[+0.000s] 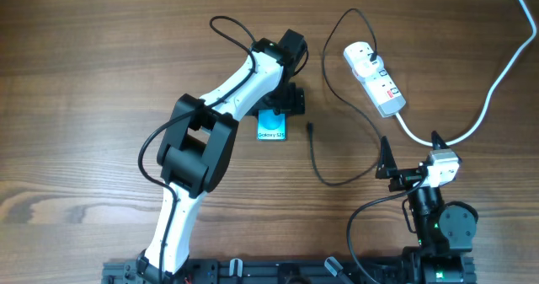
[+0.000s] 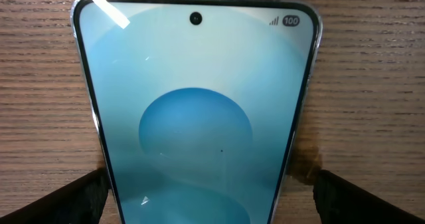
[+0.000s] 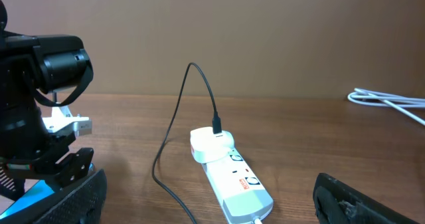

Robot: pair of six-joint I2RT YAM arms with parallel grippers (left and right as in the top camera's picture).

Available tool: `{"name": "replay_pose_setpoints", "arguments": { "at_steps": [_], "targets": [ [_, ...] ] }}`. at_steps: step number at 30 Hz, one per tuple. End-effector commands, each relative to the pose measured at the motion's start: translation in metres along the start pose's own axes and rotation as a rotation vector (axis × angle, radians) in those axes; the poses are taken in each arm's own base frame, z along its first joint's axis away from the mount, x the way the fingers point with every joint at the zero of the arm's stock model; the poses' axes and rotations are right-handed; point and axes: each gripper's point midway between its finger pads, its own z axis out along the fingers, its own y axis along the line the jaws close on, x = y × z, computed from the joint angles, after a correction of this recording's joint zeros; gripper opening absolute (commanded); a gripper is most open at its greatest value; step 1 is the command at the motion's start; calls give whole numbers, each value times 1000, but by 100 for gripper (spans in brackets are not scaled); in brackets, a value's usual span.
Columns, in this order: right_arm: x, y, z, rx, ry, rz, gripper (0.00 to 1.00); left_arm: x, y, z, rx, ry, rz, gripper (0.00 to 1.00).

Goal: Plug charger to phone and switch on socket

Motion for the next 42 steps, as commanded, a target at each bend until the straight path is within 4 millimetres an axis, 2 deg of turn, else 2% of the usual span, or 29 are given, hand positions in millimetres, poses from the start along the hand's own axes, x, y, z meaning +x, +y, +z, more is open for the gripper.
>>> {"name": "replay_pose_setpoints", "arguments": {
  "at_steps": [1,14,38,42],
  "targets": [
    [-2,-2,0,12,-9,11,100,11,8,28,-42,65,-6,100],
    [-2,-2,0,12,-9,12,100,2,5,29,-32,27,-5,100],
    [-2,-2,0,12,-9,12,100,8,9,28,-47,51,-5,97],
    [-2,-2,0,12,-9,11,100,12,11,28,-57,67,-5,100]
  ]
}}
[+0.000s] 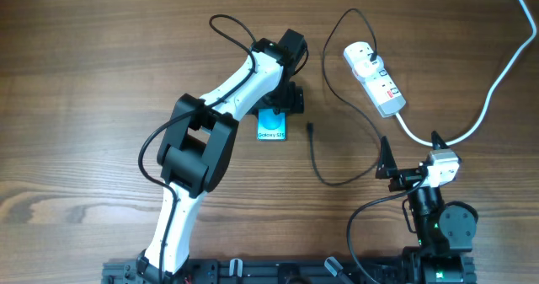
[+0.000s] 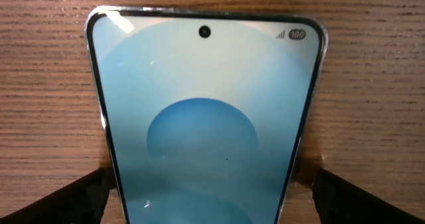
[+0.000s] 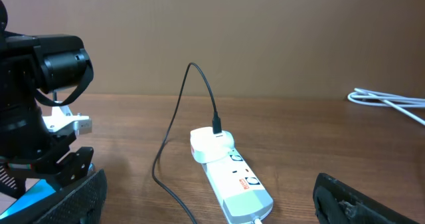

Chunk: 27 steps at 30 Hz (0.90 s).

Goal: Plug charger to phone and switch on socket

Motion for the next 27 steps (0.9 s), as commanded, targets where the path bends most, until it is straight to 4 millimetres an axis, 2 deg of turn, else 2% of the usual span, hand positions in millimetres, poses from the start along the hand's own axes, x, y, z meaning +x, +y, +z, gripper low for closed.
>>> {"name": "replay_pose_setpoints", "arguments": {
  "at_steps": [1,27],
  "targets": [
    [-2,-2,0,12,-9,12,100,16,9,27,-45,85,-4,100],
    [-2,-2,0,12,-9,11,100,19,16,26,-55,107,24,98]
  ]
}}
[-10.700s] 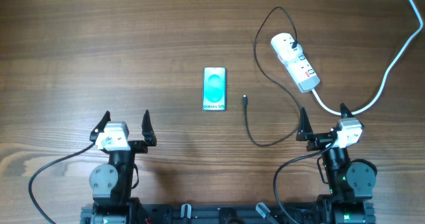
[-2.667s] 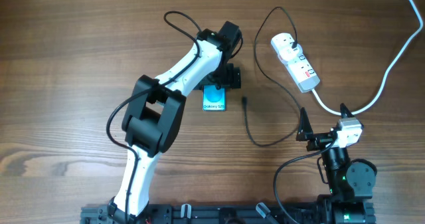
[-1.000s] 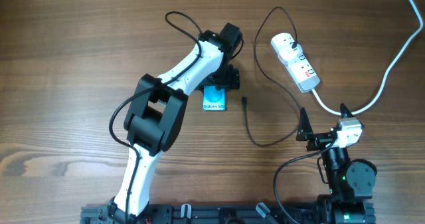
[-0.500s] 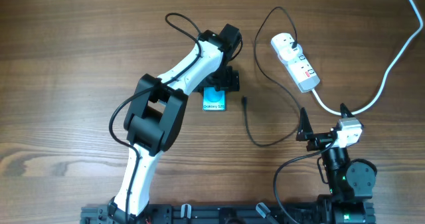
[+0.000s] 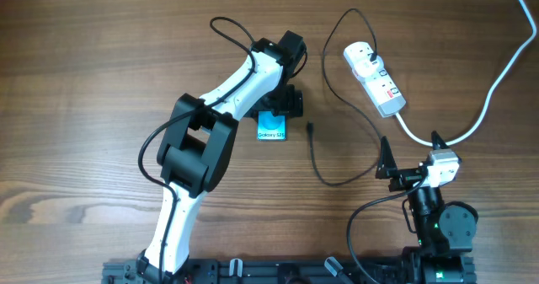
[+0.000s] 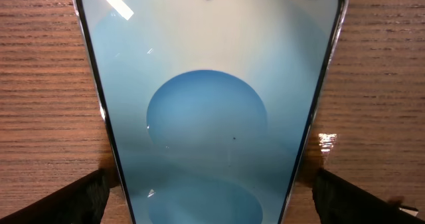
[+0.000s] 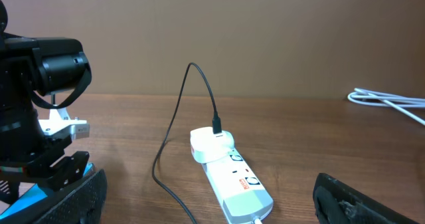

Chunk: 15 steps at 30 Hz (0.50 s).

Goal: Plug charger to phone and switch on socket

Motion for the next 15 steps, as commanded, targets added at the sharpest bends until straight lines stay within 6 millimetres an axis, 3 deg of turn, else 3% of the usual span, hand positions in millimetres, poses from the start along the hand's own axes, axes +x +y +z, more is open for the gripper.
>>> {"name": "replay_pose_setpoints", "arguments": {
  "at_steps": [1,15],
  "targets": [
    [-2,-2,0,12,-9,12,100,9,13,27,-49,65,5,94],
    [-2,-2,0,12,-9,12,100,8,14,27,-50,65,2,78]
  ]
}}
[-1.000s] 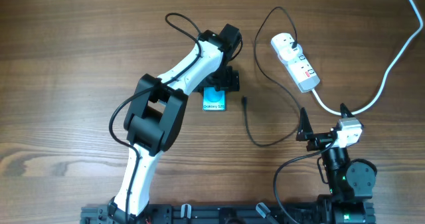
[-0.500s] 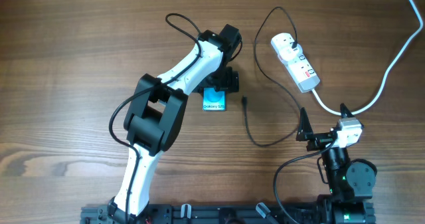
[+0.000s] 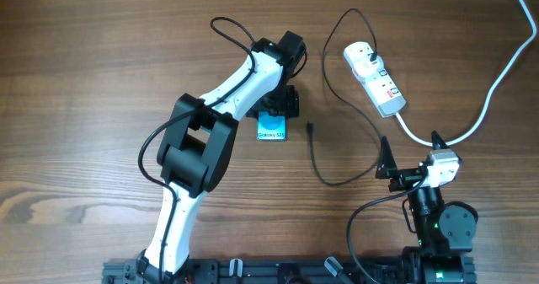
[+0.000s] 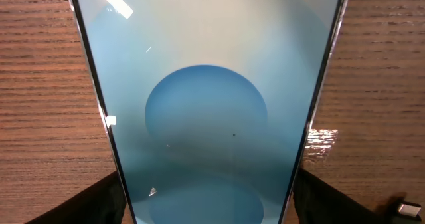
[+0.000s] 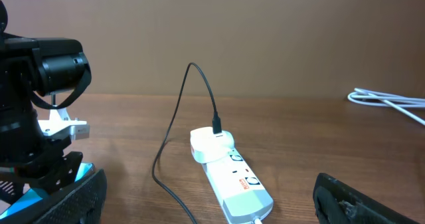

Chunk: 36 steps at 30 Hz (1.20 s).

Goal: Plug charger to phone and switch on socket

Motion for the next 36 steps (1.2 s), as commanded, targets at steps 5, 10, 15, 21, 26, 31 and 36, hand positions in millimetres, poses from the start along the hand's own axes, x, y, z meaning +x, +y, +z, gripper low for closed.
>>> {"name": "replay_pose_setpoints", "arguments": {
  "at_steps": [5,10,15,21,26,31,36],
  "targets": [
    [-2,-2,0,12,-9,12,100,7,14,27,-50,61,-8,76],
    [-2,-2,0,12,-9,11,100,8,14,27,-52,64,-9,73],
    [-2,-2,0,12,-9,12,99,8,14,27,-51,63,-9,73],
    [-2,-2,0,12,-9,11,100,4,16,20,-43,49,-25,73],
    [-2,-2,0,12,-9,12,100,-3,24,-1,-22,17,-53,72],
    [-2,-2,0,12,-9,11,100,-5,27,-21,-1,-8,-66,72],
    [-2,-2,0,12,-9,11,100,-5,31,-42,12,-33,-75,72]
  ]
}}
